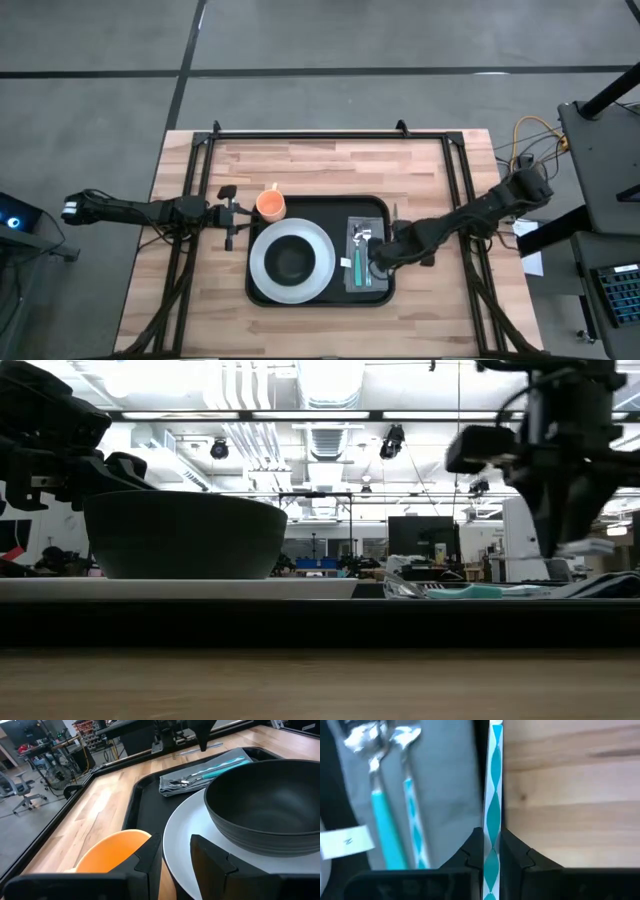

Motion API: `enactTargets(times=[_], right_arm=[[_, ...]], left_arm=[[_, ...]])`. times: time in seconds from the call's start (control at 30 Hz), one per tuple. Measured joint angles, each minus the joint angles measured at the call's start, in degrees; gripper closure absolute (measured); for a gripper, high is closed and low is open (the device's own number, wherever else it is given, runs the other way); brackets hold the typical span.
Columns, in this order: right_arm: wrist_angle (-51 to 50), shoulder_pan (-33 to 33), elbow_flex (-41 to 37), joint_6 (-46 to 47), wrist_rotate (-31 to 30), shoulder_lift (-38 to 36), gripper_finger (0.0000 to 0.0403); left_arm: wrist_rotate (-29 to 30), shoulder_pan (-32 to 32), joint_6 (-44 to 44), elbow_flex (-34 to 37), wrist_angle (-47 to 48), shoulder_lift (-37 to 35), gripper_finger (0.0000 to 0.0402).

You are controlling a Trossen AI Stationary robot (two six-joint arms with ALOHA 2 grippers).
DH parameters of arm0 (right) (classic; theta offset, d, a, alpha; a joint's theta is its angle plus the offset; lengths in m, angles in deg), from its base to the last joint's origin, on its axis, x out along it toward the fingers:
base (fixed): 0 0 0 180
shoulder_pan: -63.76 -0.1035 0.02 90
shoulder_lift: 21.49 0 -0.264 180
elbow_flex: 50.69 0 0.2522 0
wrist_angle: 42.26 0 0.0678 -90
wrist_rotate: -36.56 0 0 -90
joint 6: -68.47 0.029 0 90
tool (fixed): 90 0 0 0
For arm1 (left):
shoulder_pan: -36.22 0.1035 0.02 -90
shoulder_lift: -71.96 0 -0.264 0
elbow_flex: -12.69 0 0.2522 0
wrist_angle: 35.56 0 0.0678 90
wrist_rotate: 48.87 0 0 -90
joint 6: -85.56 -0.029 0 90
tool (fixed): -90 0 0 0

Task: Set up tray
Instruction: Put the blue knife on the right side of the gray napkin

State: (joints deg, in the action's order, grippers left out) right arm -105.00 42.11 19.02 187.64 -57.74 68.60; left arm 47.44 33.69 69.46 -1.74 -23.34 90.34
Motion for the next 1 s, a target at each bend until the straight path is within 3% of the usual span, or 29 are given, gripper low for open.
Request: enactTargets(times=[0.4,1.0], right_arm=[[-3.6,0.0,12.4,-2.4,1.6,10.8,0.0379],[-1.4,-0.1,13.2,-3.8,4.2,15.6,0.0379]], left_arm=[[0.0,0.0,0.0,0.0,0.0,0.0,0.0317],[0.0,0.0,0.0,0.0,0.0,0.0,0.0317]])
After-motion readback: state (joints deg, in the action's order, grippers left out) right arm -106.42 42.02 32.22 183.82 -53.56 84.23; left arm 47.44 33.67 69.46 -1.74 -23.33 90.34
